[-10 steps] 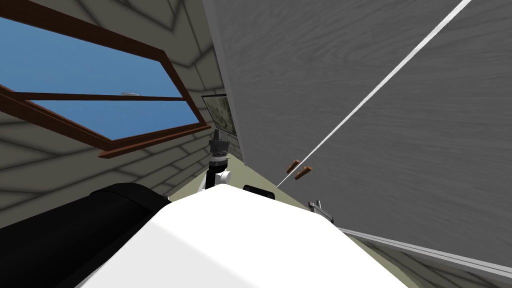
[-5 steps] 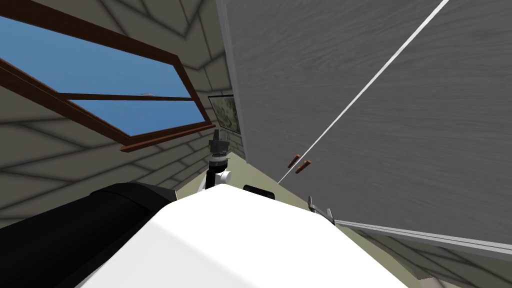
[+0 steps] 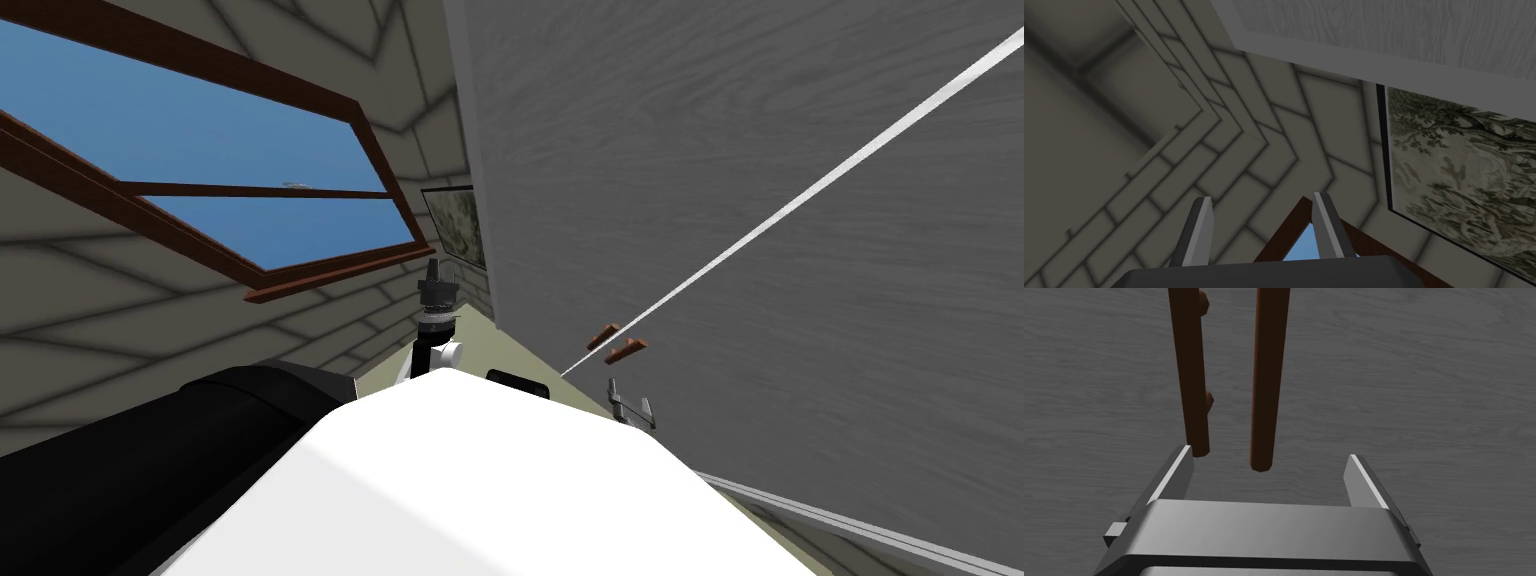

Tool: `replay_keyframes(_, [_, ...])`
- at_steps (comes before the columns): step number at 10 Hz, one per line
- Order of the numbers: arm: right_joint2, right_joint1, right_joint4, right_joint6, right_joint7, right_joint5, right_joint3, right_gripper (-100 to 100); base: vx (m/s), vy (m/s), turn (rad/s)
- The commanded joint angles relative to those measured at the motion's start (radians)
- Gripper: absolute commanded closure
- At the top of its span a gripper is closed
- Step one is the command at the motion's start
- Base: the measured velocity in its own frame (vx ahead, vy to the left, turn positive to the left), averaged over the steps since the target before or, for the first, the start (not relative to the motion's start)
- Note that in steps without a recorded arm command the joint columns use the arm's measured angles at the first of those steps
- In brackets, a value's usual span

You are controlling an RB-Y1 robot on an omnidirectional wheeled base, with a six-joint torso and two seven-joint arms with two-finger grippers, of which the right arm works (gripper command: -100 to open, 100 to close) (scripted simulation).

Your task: Pull the door open

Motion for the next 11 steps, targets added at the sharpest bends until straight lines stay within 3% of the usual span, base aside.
replay_keyframes(1, [-0.005,0.022,0.013,0.003,0.001,-0.006,-0.011,-100,-0.075,0.007,-0.136])
replay_keyframes(6, [-0.022,0.077,0.049,0.014,0.005,-0.026,-0.046,-100,-0.177,0.001,-0.102])
replay_keyframes(9, [-0.042,0.13,0.086,0.031,0.011,-0.048,-0.087,-100,-0.182,-0.015,-0.143])
replay_keyframes(10, [-0.048,0.137,0.097,0.044,0.016,-0.057,-0.105,-100,-0.115,-0.082,-0.173])
replay_keyframes(11, [-0.047,0.126,0.094,0.049,0.018,-0.057,-0.105,-100,0.062,-0.082,0.016])
